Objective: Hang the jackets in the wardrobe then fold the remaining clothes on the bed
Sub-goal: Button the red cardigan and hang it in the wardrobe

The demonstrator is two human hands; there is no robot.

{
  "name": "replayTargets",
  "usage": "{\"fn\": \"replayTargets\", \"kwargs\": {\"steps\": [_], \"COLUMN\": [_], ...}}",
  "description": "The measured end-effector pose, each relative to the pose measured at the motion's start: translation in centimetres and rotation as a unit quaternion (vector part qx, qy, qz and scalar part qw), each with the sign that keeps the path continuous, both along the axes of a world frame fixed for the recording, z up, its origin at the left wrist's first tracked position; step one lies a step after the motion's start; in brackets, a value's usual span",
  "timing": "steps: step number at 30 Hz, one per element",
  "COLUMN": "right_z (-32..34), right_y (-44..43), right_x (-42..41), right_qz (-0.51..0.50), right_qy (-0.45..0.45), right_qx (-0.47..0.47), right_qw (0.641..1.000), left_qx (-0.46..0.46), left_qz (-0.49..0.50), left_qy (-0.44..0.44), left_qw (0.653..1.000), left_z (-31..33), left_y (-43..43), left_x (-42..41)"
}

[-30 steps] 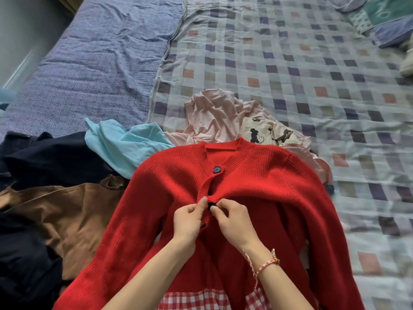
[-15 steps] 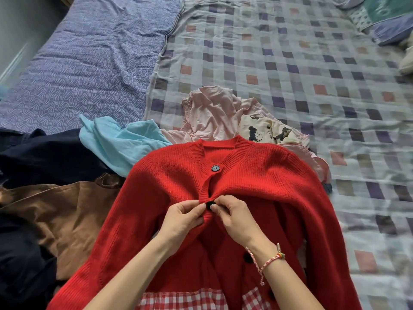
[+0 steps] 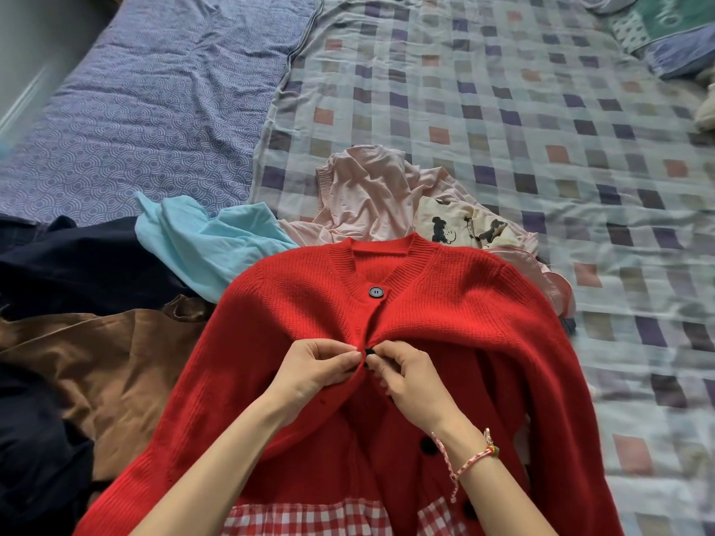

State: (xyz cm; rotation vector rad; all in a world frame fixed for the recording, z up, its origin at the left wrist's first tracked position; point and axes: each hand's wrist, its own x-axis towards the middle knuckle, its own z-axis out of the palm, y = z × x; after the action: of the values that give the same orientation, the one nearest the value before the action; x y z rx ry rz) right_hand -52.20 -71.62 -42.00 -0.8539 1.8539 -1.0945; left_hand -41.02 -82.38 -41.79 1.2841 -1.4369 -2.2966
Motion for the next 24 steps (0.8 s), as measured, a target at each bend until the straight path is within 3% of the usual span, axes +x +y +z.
{"fn": "replayTargets", "kwargs": {"steps": [2,10,14,18,24], "right_z": [-0.5,-0.9,0.0,0.0,-1.0], "right_y": [0.1,-0.8,-1.3,-1.4,-1.9], "right_x": [0.1,1.1,1.5,1.8,2.8], "right_qz": [0.008,-0.038,-0.044,-0.080,-0.181], "right_qy": [0.047,0.074,0.060,0.127,0.128], "right_qx": [-0.009,0.014,0.050,0.065,0.044], "right_qw": [0.999,0.996,0.996,0.987,0.974], "left_qx": [-0.005,-0.096,-0.259,-0.406,-0.407], "left_qz": [0.007,0.048,0.064,0.036,0.029], "left_qy": [-0.002,-0.018,-0.059,-0.061,-0.056], "left_qw": [1.000,0.994,0.962,0.911,0.911], "left_z": [0.2,-1.0,-1.7,-1.9,-2.2], "left_y": [0.4,1.6,2.2,2.7,2.6], "left_x": [-0.2,-0.8,-0.7,-0.8,-0.5]}}
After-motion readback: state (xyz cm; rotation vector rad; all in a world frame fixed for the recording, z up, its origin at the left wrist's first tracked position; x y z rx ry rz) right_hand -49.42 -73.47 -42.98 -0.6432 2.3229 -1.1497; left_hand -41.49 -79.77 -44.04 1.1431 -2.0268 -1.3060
